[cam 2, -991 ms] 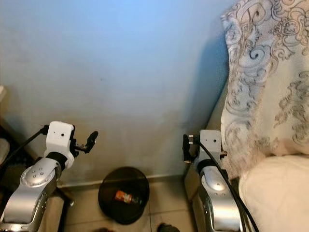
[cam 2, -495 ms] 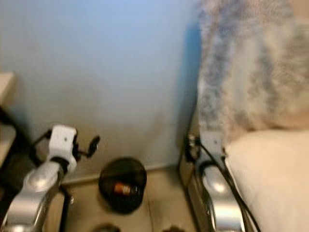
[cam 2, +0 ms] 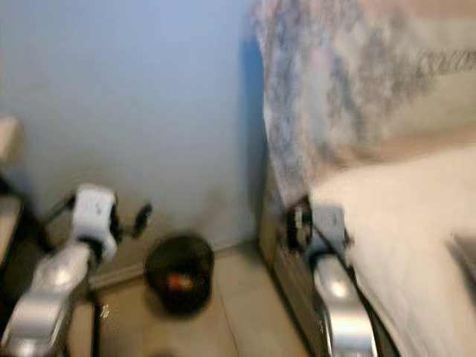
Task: Clean up the room
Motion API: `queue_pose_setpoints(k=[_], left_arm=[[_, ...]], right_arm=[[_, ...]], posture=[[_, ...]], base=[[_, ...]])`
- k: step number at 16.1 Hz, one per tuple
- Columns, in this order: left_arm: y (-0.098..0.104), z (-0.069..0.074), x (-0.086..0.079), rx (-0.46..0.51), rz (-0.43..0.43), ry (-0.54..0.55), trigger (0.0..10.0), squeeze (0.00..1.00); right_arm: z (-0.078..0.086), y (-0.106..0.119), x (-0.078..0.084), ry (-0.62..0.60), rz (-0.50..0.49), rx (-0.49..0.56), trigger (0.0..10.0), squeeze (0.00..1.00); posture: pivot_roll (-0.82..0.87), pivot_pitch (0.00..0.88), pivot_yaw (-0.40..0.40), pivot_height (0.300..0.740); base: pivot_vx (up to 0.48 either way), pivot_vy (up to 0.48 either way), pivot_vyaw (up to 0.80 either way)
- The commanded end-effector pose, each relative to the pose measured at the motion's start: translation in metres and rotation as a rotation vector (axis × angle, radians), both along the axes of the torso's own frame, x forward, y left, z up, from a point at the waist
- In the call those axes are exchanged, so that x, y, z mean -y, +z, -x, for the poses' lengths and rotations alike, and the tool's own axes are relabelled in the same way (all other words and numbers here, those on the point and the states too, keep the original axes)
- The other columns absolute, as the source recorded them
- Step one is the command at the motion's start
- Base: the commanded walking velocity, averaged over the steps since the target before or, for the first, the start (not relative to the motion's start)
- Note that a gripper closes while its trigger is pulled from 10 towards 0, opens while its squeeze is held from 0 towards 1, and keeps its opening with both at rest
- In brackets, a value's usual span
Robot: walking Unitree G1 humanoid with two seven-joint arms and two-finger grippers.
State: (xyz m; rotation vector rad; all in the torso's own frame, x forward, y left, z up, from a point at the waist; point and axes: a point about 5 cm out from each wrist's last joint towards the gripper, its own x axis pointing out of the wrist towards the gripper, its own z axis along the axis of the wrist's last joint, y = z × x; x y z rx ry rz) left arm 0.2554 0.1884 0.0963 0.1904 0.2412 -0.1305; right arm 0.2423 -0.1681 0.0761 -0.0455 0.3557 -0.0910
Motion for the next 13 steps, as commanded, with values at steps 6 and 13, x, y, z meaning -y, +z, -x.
queue_pose_setpoints(k=[6,13], left_arm=[[0.0015,-0.0045,0.0015,-0.001,0.032,0.017,10.0,0.00],[0.0017,-0.0070,-0.0006,0.038,0.010,0.034,10.0,0.00]], right_arm=[[-0.0058,0.0086,0.0022,-0.024,0.016,0.042,10.0,1.00],[-0.0108,0.0136,0.0017,-0.013,0.031,0.060,10.0,1.00]], posture=[[-0.05,0.000,0.023,0.740],[-0.05,0.000,0.006,0.740]], base=[[0.000,0.000,-0.60],[0.000,0.000,-0.61]])
